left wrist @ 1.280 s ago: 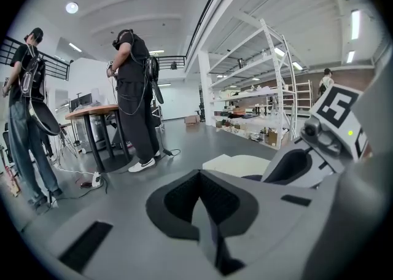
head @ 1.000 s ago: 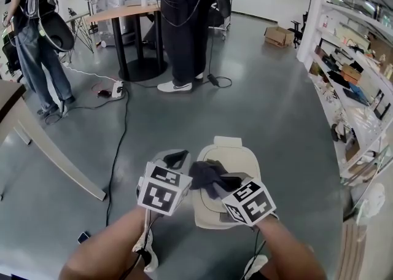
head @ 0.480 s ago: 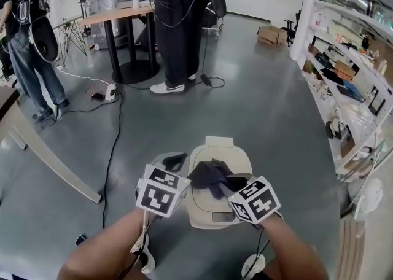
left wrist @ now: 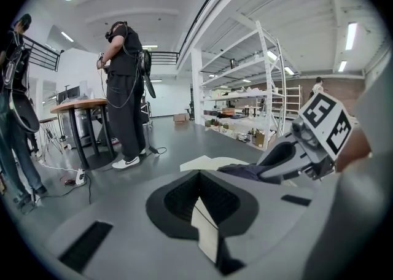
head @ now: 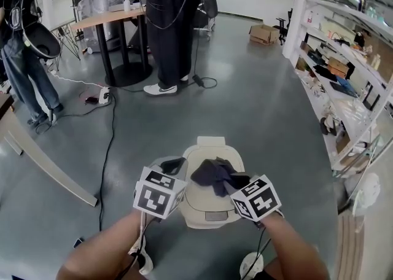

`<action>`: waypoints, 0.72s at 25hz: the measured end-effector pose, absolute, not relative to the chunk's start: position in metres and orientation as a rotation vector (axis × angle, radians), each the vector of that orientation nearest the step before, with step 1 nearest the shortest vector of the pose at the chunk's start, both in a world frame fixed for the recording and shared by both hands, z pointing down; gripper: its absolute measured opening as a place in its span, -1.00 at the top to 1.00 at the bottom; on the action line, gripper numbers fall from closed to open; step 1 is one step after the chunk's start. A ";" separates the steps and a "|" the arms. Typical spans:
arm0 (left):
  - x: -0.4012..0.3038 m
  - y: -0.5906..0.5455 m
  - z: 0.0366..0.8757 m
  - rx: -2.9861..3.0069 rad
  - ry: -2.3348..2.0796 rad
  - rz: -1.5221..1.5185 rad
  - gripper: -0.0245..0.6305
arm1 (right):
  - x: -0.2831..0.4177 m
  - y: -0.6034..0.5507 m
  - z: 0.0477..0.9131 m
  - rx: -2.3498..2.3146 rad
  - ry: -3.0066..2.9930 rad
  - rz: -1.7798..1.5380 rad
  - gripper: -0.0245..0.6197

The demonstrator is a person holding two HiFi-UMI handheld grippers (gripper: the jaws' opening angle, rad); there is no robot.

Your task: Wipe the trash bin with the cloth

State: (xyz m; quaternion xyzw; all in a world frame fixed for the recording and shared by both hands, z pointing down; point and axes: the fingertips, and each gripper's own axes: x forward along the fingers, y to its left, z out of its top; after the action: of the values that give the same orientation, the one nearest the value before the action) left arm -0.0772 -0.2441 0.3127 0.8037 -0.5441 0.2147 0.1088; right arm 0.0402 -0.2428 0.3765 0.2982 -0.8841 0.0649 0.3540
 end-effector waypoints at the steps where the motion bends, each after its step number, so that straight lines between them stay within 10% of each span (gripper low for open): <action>1: -0.075 -0.244 0.313 2.365 -1.594 0.634 0.93 | 0.045 -0.244 0.377 0.783 -2.285 0.179 0.76; 18: -0.084 -0.236 0.323 2.344 -1.609 0.676 0.93 | 0.090 -0.251 0.380 0.912 -2.236 0.254 0.76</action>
State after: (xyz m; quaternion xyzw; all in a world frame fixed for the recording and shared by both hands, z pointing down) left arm -0.0841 -0.2362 0.3232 0.7973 -0.5472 0.2299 0.1095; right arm 0.0900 -0.2509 0.3802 0.3518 -0.8630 0.0982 0.3490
